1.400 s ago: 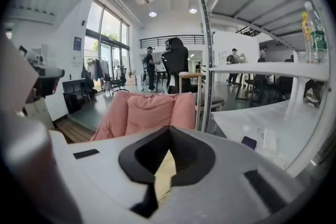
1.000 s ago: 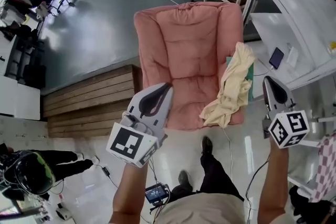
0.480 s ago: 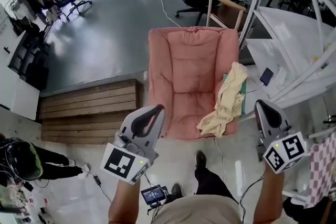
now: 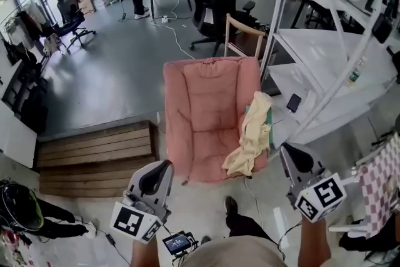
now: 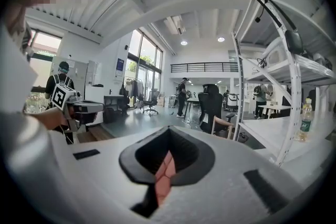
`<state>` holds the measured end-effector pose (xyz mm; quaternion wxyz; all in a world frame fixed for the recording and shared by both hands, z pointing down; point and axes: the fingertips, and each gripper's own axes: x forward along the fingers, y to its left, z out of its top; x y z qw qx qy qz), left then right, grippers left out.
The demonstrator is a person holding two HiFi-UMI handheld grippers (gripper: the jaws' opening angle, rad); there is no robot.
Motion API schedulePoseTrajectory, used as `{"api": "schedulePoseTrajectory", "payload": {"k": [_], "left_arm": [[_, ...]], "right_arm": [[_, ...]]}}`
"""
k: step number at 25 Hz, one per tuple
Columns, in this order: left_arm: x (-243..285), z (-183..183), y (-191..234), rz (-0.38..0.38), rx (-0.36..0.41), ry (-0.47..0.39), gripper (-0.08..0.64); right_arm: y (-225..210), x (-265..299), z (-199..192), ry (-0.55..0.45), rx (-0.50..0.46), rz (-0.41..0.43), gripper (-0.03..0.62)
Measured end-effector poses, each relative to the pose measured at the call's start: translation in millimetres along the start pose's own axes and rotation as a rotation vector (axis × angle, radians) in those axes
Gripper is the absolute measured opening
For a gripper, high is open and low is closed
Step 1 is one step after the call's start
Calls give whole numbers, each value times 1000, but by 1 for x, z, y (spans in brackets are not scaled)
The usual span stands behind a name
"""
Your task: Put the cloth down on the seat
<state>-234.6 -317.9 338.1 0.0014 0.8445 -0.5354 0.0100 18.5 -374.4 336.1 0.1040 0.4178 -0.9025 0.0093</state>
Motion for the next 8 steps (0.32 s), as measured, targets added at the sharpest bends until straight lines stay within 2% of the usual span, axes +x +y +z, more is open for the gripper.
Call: {"api": "schedulePoseTrajectory", "payload": {"k": [8], "left_arm": [[-29,1,-24,-30,-5,2,17]], "right_arm": [[20,-35,-6,15,1,-16,-9]]}}
